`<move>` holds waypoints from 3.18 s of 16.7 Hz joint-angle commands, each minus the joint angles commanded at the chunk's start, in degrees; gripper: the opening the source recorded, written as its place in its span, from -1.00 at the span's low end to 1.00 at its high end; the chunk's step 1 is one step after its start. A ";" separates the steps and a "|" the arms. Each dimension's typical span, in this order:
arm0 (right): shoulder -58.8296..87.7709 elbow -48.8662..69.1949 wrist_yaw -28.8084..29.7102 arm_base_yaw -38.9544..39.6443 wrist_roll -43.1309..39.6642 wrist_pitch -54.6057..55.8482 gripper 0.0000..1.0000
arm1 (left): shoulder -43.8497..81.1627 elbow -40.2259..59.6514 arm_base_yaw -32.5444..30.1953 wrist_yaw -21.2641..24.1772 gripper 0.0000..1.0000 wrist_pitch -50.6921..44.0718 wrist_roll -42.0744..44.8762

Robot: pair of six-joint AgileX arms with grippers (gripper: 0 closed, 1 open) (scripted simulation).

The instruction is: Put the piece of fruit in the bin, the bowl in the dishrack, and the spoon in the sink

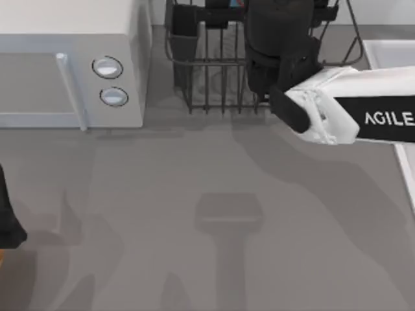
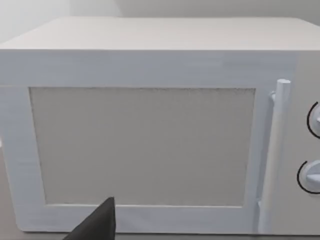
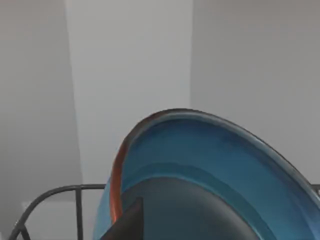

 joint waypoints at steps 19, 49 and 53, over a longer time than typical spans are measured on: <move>-39.20 -32.22 -20.66 -12.87 0.70 -10.66 1.00 | 0.00 0.00 0.00 0.00 1.00 0.00 0.00; -94.94 -61.20 -38.10 -39.50 -14.94 -59.47 1.00 | 0.00 0.00 0.00 0.00 1.00 0.00 0.00; -74.50 -49.93 -37.84 -42.20 -26.10 -75.34 1.00 | 0.00 0.00 0.00 0.00 1.00 0.00 0.00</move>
